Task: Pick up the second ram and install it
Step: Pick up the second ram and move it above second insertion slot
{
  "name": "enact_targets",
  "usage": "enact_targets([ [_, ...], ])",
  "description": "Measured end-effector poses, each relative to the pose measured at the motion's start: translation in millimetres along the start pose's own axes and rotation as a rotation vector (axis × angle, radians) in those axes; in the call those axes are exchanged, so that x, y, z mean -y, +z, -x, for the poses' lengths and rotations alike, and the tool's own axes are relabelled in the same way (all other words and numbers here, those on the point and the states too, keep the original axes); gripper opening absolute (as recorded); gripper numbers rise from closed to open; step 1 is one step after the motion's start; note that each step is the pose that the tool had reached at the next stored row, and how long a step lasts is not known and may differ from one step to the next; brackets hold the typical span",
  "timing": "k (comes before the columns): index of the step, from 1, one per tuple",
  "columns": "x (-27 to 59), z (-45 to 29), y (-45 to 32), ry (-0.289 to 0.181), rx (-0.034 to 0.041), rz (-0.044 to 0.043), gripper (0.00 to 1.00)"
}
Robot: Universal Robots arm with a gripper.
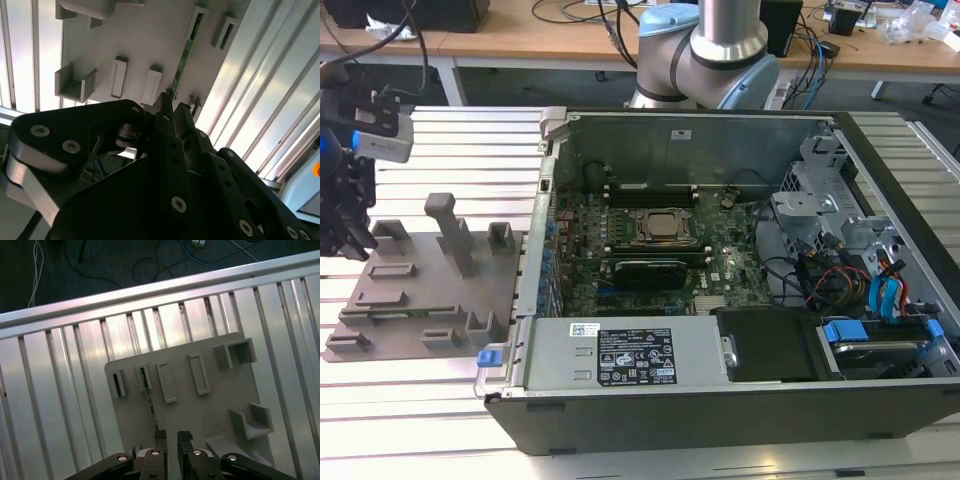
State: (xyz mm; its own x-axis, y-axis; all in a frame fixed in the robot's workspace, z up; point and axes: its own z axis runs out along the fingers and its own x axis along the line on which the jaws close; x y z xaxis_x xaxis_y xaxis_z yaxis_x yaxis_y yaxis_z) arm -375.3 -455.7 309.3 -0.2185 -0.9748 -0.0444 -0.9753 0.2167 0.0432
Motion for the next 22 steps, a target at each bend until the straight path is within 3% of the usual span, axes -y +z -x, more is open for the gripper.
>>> enact_targets([
  [14,1.1,-1.6,22.5,0.000,0.0000,0.0000,0.24],
  [18,3.6,-7.3,32.3,-0.006,-0.0006,0.0003,0.24],
  [19,4.9,-7.2,34.9,-0.020,-0.0018,0.0007,0.24],
  [21,6.7,-7.2,41.7,-0.092,-0.0083,0.0032,0.24],
  [22,8.4,-7.0,44.2,-0.124,-0.0232,0.0023,0.24],
])
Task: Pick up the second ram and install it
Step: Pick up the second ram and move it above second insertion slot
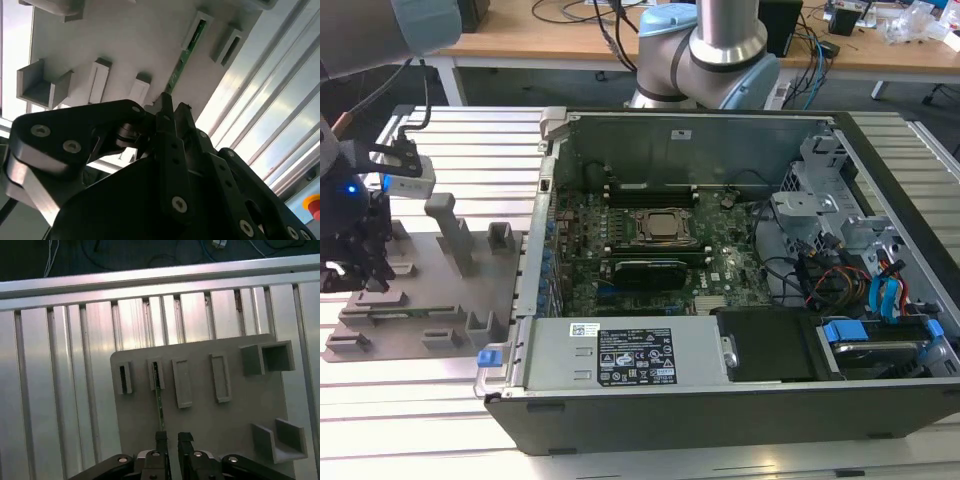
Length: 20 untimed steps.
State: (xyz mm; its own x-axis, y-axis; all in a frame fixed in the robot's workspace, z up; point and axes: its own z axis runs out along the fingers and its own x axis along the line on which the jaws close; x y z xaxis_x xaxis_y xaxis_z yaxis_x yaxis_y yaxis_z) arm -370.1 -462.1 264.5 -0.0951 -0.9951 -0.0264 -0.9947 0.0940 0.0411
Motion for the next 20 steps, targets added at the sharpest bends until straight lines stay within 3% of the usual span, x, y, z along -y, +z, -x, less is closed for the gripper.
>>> enact_targets([
  [1,3.2,0.2,2.3,-0.013,-0.0056,0.0003,0.24],
  [4,9.4,0.1,9.0,-0.018,-0.0062,0.0024,0.24],
  [8,11.1,-5.9,27.9,-0.018,-0.0061,0.0024,0.24],
  [10,11.4,-6.1,32.7,-0.018,-0.0061,0.0024,0.24],
  [15,5.6,-7.0,45.9,-0.018,-0.0061,0.0024,0.24],
  [18,1.4,-7.8,62.1,-0.018,-0.0051,0.0025,0.24],
  [20,1.4,-7.9,63.9,-0.018,-0.0046,0.0027,0.24],
])
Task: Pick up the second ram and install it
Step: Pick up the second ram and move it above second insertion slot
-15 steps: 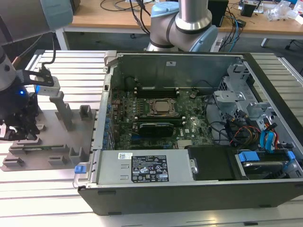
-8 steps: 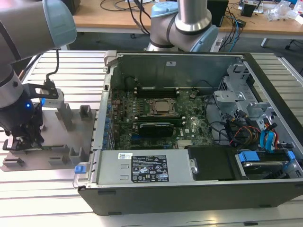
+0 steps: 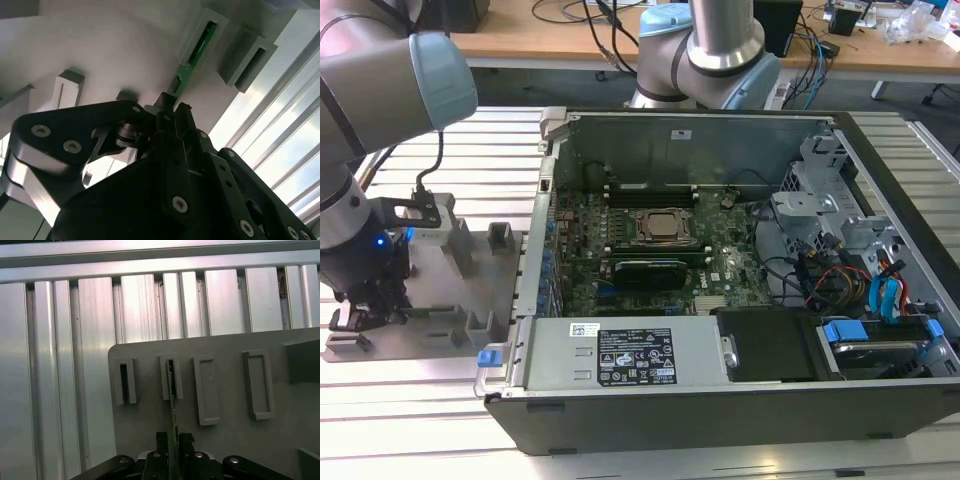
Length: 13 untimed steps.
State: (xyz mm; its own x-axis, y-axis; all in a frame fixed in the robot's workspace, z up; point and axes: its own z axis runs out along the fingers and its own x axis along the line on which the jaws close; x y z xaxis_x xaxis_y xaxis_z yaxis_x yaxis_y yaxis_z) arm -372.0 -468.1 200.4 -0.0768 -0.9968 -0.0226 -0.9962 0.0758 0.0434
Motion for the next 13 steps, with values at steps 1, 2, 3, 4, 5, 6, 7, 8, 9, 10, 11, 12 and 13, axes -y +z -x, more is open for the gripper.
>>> enact_targets([
  [1,0.0,0.0,0.0,0.000,0.0006,0.0000,0.24],
  [2,0.1,0.0,0.1,0.000,0.0010,-0.0001,0.24],
  [3,0.0,0.0,0.0,0.000,0.0012,0.0000,0.16],
  [4,0.0,0.0,0.1,0.000,0.0015,0.0000,0.16],
  [5,0.1,0.0,0.1,0.000,0.0018,0.0000,0.13],
  [6,0.0,0.0,0.1,0.000,0.0021,0.0000,0.13],
  [7,0.1,0.0,0.1,0.000,0.0025,0.0001,0.13],
  [8,0.1,0.0,0.1,0.000,0.0030,0.0001,0.13],
  [9,0.0,0.0,0.1,0.000,0.0034,0.0002,0.13],
  [10,0.0,0.0,0.1,0.000,0.0038,0.0002,0.13],
  [11,0.0,0.0,0.1,0.000,0.0041,0.0002,0.13],
  [12,0.0,0.0,0.1,0.000,0.0043,0.0002,0.13],
  [13,0.1,0.0,0.1,0.000,0.0046,0.0002,0.13],
])
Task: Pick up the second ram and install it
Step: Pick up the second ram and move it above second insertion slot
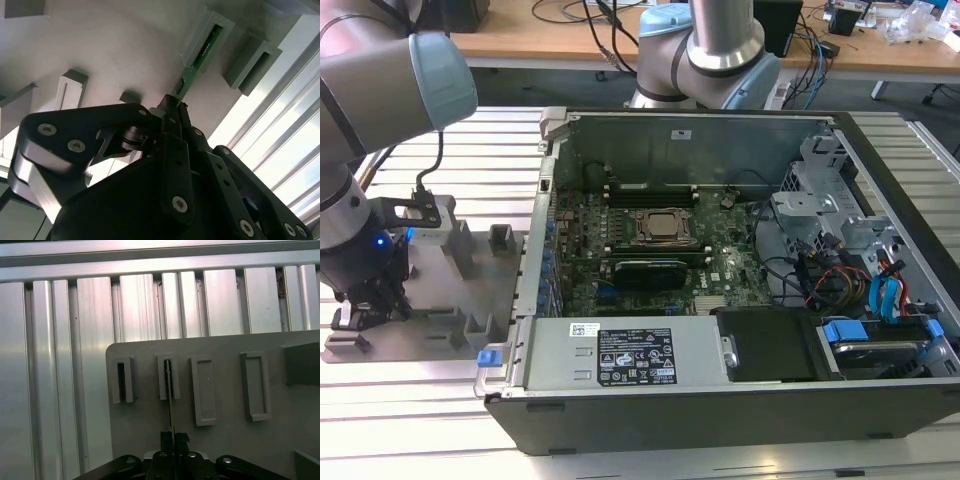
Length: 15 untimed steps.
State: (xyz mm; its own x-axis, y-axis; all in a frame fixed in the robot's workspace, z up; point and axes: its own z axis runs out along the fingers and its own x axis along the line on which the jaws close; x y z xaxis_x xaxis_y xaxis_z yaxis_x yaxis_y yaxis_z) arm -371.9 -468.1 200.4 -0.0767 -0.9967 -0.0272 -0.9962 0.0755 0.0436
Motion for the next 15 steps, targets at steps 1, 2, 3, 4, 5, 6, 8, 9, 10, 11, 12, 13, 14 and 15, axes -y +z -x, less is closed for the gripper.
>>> enact_targets([
  [1,0.0,0.0,0.0,0.000,0.0004,0.0000,0.13],
  [2,-0.1,0.0,-0.9,0.000,0.0005,0.0001,0.13],
  [3,-0.3,0.1,-5.6,0.000,0.0005,0.0002,0.13],
  [4,-0.6,0.4,-13.4,0.000,0.0006,0.0000,0.13],
  [5,-1.0,0.6,-21.6,0.000,0.0006,0.0000,0.13],
  [6,-1.3,0.8,-29.2,0.000,0.0006,0.0001,0.13],
  [8,-1.7,1.0,-38.4,0.000,0.0006,0.0001,0.13],
  [9,-2.0,1.2,-45.5,0.000,0.0006,0.0000,0.13],
  [10,-2.2,1.4,-49.9,0.000,0.0006,0.0001,0.13],
  [11,-2.4,1.5,-53.9,0.000,0.0006,0.0001,0.13],
  [12,-2.5,1.5,-56.4,0.000,0.0006,0.0000,0.13],
  [13,-2.6,1.6,-60.1,0.000,0.0006,0.0000,0.13],
  [14,-2.8,1.7,-64.1,0.000,0.0006,0.0001,0.13],
  [15,-3.0,1.9,-68.6,0.000,0.0007,0.0000,0.13],
])
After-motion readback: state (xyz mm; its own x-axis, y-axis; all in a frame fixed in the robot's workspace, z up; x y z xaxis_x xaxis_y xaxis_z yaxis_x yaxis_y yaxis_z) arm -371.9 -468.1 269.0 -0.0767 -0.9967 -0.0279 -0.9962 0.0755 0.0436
